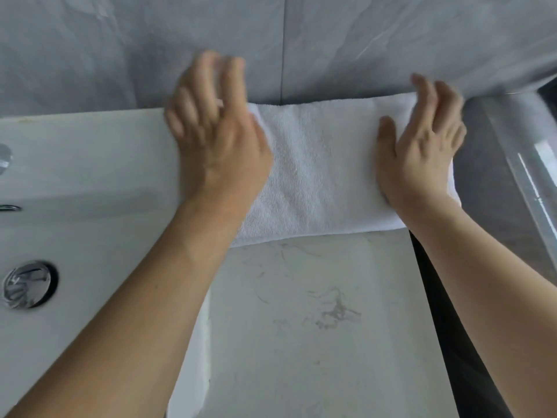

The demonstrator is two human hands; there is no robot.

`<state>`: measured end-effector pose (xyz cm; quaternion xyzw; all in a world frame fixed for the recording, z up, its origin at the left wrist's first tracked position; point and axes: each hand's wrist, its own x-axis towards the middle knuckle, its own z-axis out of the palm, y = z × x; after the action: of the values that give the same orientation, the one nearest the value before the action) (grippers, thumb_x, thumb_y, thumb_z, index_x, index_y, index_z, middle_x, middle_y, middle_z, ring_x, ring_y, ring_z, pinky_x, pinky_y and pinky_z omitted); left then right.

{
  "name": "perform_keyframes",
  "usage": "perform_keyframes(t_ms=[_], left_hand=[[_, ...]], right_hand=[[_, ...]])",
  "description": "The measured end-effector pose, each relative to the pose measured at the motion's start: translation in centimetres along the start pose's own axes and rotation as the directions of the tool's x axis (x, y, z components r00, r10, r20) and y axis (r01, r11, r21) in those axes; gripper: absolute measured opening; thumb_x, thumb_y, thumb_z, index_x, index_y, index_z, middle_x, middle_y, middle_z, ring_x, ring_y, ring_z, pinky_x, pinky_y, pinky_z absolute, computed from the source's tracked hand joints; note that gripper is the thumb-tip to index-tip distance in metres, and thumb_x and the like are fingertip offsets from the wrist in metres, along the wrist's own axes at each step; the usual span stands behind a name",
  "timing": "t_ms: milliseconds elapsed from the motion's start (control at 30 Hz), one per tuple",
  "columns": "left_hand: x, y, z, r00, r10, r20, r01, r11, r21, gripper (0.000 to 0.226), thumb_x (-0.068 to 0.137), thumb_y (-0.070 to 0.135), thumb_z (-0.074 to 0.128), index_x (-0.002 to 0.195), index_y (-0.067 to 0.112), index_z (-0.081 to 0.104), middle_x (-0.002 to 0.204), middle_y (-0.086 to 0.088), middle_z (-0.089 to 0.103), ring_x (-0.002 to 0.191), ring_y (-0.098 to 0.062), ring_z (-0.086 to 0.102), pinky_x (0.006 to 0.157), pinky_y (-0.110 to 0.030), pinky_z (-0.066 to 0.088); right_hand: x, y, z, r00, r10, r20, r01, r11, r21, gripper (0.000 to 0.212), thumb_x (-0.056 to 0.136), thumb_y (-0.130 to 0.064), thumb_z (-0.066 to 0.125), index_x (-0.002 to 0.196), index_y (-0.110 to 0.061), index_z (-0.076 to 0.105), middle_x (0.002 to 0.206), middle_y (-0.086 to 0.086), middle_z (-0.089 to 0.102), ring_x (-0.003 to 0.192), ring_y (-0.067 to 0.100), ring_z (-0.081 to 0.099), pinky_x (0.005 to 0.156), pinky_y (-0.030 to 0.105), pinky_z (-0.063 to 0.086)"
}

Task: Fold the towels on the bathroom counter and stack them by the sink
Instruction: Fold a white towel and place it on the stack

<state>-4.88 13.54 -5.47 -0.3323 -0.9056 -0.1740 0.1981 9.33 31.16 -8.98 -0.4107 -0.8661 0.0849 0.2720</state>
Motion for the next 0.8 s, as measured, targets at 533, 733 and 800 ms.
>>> perform_keyframes(t_ms=[533,733,800], left_hand=[[-2.4,-1.3,4.6,0.858,0.168,0.485,-0.198,0.98,0.011,0.067,0.096,0.064,0.007,0.157,0.038,0.006,0.166,0.006,0.008,0.153,-0.018,-0.001,0.121,-0.051,-0.006],[-1.9,-1.1,4.2,0.85,0.159,0.502,-0.208,0.977,0.042,0.068,0.096,0.061,0.004,0.157,0.033,0.001,0.167,0.004,0.001,0.153,-0.018,-0.006,0.12,-0.052,-0.01],[-2.4,-0.8,3.3,0.879,0.16,0.449,-0.204,0.978,0.052,0.068,0.098,0.056,0.009,0.158,0.025,0.007,0.167,0.001,0.005,0.153,-0.021,-0.003,0.12,-0.053,-0.01]], right_hand=[[-0.3,1.8,1.9,0.953,-0.137,0.271,0.157,0.986,-0.052,0.053,0.098,-0.046,0.023,0.146,-0.027,0.036,0.155,0.0,0.031,0.147,0.021,0.017,0.12,0.041,0.009],[-1.1,0.8,0.0,0.959,-0.16,0.233,0.17,0.985,-0.027,0.053,0.102,-0.035,0.027,0.152,-0.018,0.027,0.16,0.004,0.02,0.149,0.021,0.009,0.121,0.043,-0.004],[-3.0,0.1,-1.2,0.965,-0.231,0.121,0.233,0.972,-0.004,0.055,0.101,-0.033,0.029,0.152,-0.011,0.028,0.159,0.009,0.024,0.149,0.024,0.014,0.121,0.043,-0.003]])
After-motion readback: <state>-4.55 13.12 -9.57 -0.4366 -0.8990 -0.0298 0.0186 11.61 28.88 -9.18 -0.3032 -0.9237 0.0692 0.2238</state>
